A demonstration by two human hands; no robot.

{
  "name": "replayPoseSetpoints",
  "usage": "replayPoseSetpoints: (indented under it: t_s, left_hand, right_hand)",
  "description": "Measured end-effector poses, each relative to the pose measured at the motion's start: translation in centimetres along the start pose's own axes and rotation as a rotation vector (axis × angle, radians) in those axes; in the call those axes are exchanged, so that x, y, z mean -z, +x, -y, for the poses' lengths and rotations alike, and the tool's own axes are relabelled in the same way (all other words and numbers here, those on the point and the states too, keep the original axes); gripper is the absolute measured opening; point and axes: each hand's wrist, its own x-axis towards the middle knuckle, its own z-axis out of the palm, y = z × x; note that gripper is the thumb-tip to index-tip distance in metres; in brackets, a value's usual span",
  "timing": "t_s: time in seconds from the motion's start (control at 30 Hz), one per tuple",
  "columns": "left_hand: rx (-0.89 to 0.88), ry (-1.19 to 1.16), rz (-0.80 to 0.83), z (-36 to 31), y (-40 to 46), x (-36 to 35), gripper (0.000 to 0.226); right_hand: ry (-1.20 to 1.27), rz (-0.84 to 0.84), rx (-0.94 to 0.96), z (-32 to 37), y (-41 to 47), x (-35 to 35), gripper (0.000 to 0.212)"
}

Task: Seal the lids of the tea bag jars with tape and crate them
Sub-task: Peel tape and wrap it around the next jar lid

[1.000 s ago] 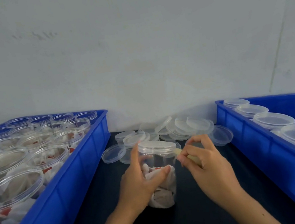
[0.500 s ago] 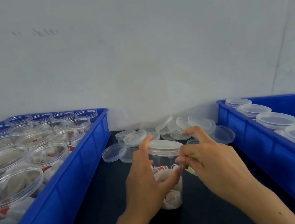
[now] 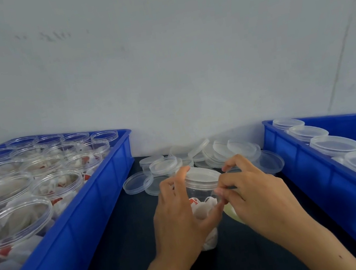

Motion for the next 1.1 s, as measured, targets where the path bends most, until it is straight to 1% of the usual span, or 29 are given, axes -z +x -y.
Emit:
replayPoseSetpoints:
  t_s: [0.13, 0.33, 0.57, 0.67, 0.87, 1.03, 1.1]
  left_hand:
    - [-0.004, 0.016, 0.003, -0.13, 0.0, -0.01, 0.088]
    - [-0.01, 0.024, -0.014, -0.29, -0.01, -0.06, 0.083]
    - [-0.003, 0.037, -0.011, -0.15, 0.01, -0.29, 0.086]
    - [-0.004, 0.045, -0.009, -0.2, -0.02, -0.29, 0.088]
    - [0.018, 0.018, -0.033, -0.53, -0.18, -0.34, 0.091]
    - [0.017, -0.058, -0.003, -0.44, -0.2, -0.39, 0.089]
    - [0.011, -0.18, 0.014, -0.35, -0.19, -0.23, 0.077]
  right_hand:
    - [0.018, -0.004, -0.001, 0.02, 0.04, 0.1, 0.023]
    - [0.035, -0.01, -0.007, -0.09, 0.13, -0.06, 0.023]
    - [0.055, -0.042, -0.031, -0.07, 0.15, -0.25, 0.024]
    - [0.057, -0.054, -0.043, -0.04, 0.15, -0.33, 0.021]
    - [0.074, -0.071, -0.072, 0.02, 0.25, -0.61, 0.021]
    - [0.118, -0.024, -0.104, -0.23, 0.5, -0.56, 0.026]
    - [0.128, 0.0, -0.107, -0.34, 0.49, -0.42, 0.03]
